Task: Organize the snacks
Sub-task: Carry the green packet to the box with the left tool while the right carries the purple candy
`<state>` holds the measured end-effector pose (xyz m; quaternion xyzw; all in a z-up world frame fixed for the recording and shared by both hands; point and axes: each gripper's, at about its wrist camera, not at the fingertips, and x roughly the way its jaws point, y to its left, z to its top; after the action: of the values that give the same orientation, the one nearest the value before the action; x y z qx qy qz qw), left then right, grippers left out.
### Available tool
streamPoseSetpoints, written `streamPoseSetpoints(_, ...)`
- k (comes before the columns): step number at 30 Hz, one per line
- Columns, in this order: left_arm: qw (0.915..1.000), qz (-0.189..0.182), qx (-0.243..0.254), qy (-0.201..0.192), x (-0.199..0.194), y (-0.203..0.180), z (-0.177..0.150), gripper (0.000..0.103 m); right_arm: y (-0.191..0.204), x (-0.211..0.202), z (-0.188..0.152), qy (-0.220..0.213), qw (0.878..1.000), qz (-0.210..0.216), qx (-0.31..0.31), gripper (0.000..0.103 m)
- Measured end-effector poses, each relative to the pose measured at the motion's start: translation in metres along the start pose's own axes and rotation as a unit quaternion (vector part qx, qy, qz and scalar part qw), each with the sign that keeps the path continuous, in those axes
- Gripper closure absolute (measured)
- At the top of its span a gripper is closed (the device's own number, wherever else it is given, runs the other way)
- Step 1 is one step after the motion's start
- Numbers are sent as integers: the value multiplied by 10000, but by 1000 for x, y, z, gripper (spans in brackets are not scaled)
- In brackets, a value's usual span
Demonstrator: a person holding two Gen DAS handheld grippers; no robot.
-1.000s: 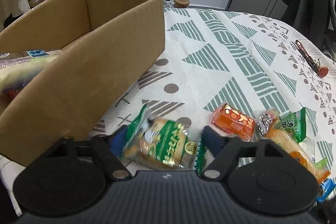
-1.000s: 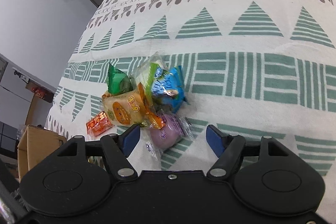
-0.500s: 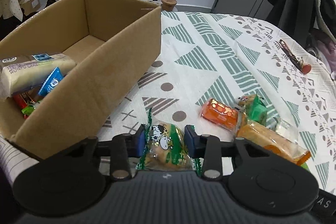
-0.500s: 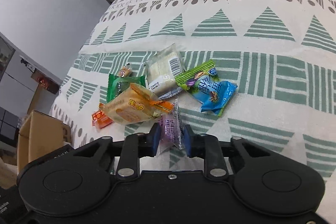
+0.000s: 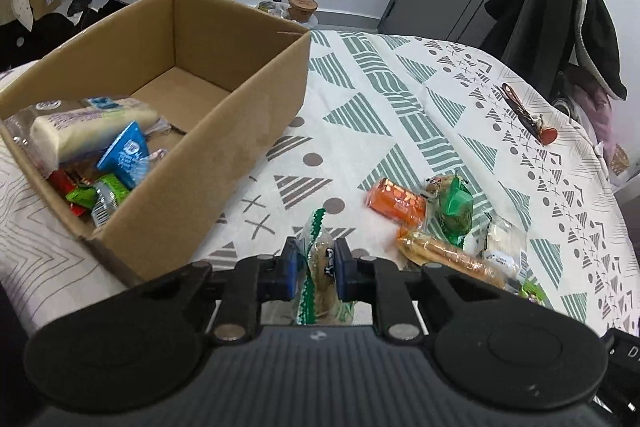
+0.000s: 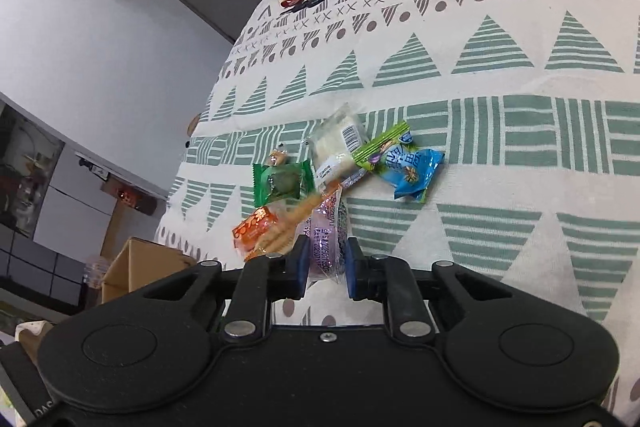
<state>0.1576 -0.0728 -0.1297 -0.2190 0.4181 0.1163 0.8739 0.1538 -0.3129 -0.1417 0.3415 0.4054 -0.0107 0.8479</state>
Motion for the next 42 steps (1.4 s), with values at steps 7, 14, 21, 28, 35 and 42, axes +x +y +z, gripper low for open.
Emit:
streamPoseSetpoints(7,9995,-303,-11,-12,-16,5,3,86,11,-15,-4,-68,9998,154,-129,85)
streamPoseSetpoints(14,9981,-547,-55,-278,-44,13,24,86,37,-24,-8,-139,9977,545,-368,86)
streamPoseSetpoints(21,9963,-621,-168,-563,-67,31,51,86,68,-27,-17,-137,9934,956,-613,86)
streamPoseSetpoints(28,9945,-599,-316,-804,-84,55,78,86,96,-26,-25,-74,9886,1277,-792,86)
streamPoseSetpoints(35,9932,-486,-558,-904,-85,88,94,86,120,-18,-39,81,9851,1439,-938,86)
streamPoseSetpoints(42,9926,-443,-808,-793,-70,121,106,86,143,-4,-54,262,9819,1524,-1092,86)
